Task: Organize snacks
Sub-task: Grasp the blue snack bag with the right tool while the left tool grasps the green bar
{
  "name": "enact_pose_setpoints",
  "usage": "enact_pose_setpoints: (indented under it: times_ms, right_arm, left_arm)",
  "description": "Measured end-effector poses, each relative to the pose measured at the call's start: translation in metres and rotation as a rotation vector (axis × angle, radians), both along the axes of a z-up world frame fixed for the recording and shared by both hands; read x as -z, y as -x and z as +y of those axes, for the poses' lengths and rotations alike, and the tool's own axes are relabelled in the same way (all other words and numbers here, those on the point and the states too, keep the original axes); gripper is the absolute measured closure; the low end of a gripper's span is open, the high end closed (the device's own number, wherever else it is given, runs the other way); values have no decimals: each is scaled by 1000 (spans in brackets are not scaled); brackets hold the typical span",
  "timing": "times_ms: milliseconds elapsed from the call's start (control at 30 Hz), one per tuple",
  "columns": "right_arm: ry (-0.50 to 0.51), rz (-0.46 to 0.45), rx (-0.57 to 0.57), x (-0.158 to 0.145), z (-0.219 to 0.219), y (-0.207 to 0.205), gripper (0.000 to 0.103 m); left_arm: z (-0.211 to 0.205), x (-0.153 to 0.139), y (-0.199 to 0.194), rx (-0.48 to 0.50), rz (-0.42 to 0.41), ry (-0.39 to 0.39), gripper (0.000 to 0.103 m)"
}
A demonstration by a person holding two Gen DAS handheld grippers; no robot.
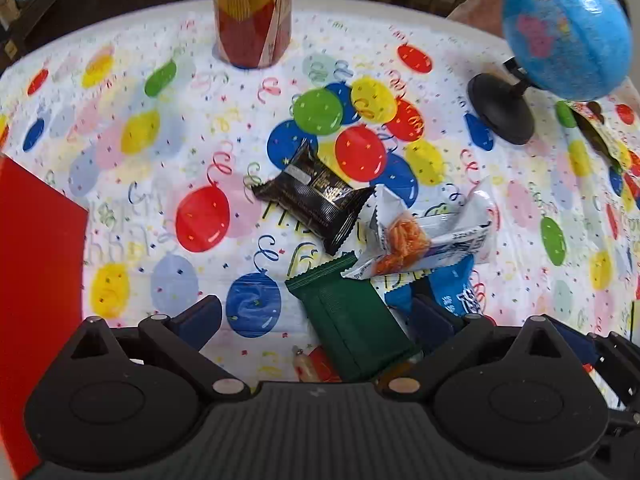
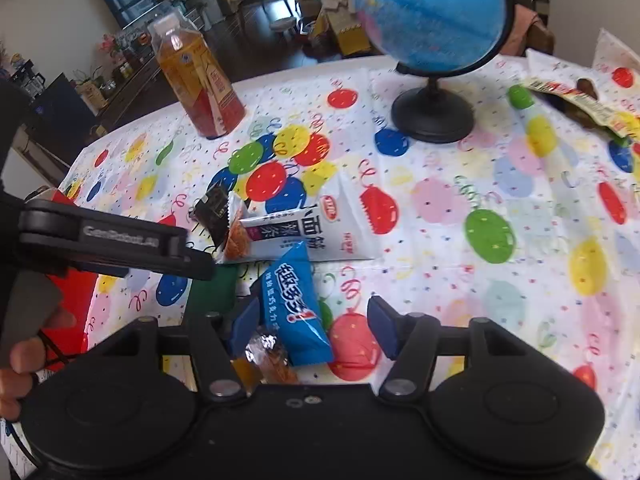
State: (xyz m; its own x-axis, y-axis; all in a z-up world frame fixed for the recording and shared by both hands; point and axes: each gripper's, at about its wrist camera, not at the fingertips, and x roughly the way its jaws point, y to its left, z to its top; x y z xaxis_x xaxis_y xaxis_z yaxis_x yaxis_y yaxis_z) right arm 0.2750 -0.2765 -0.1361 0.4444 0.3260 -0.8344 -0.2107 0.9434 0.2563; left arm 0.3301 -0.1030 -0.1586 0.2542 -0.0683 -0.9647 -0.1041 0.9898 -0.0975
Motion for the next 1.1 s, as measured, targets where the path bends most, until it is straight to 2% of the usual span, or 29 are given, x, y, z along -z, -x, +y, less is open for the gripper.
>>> enact_pose_setpoints:
  times_ms: [233,367,567,633,767,833,1100]
  right_arm:
    - [-26,44,-24,19,9,-12,48]
    - [-39,60,-28,27,12,-19,48]
    - [-62,81,-26,35,15,-25,49]
    - [-73,89,-27,37,16,-26,57]
    - [-87,89,-23,36,18,-25,66]
    - [-95,90,-14,35,17,-24,72]
    - [-100,60,34,21,10,-13,74]
  left_arm:
    - [1,22,-6,-43,57,43,9]
    - [4,32,-8,-70,95,82,21]
    - [3,34,-9,-69,102,82,28]
    - [3,33,-8,-68,94,75,34]
    - [3,31,-9,-56,83,43,57]
    - [5,31,-9,-50,82,46,58]
    - [17,22,1,-64,58,47,58]
